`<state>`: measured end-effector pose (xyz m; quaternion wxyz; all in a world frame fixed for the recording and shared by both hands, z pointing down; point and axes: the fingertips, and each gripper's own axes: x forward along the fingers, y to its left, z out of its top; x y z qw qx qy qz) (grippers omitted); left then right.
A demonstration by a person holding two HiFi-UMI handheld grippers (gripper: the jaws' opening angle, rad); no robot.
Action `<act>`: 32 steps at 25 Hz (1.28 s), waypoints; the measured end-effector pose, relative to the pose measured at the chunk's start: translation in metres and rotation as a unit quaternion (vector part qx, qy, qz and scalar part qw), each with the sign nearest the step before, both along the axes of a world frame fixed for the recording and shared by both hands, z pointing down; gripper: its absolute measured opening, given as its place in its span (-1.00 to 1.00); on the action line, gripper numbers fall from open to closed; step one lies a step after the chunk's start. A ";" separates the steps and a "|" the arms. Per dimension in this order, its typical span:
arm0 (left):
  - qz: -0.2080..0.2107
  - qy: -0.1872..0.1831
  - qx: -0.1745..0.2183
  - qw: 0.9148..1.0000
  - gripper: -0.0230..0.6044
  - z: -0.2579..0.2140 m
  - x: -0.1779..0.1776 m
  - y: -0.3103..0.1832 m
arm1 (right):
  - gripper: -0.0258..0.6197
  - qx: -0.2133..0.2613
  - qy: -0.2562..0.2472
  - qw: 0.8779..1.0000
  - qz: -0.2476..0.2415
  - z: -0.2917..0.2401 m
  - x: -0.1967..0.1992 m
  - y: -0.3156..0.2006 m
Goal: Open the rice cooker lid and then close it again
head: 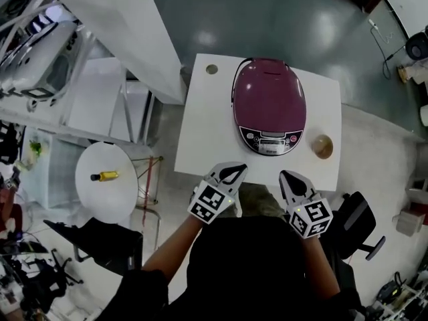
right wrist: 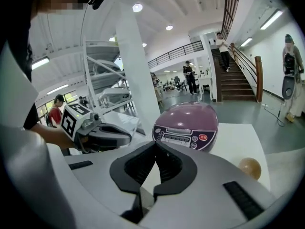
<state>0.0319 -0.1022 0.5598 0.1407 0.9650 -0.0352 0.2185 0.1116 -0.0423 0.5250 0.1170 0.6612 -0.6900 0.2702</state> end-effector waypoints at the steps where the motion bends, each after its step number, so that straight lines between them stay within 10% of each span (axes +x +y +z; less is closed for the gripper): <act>1: -0.007 0.007 -0.012 1.000 -0.91 0.006 -0.006 0.006 | -0.92 -0.008 0.007 1.000 -0.004 0.003 -0.006 0.006; 15: -0.062 0.048 -0.023 0.997 -0.91 -0.022 -0.050 0.079 | -0.92 0.008 0.033 0.999 -0.013 -0.005 -0.028 0.059; 32: -0.171 0.045 0.083 0.981 -0.91 -0.077 -0.062 0.243 | -0.92 0.121 0.040 0.988 0.090 -0.053 0.057 0.295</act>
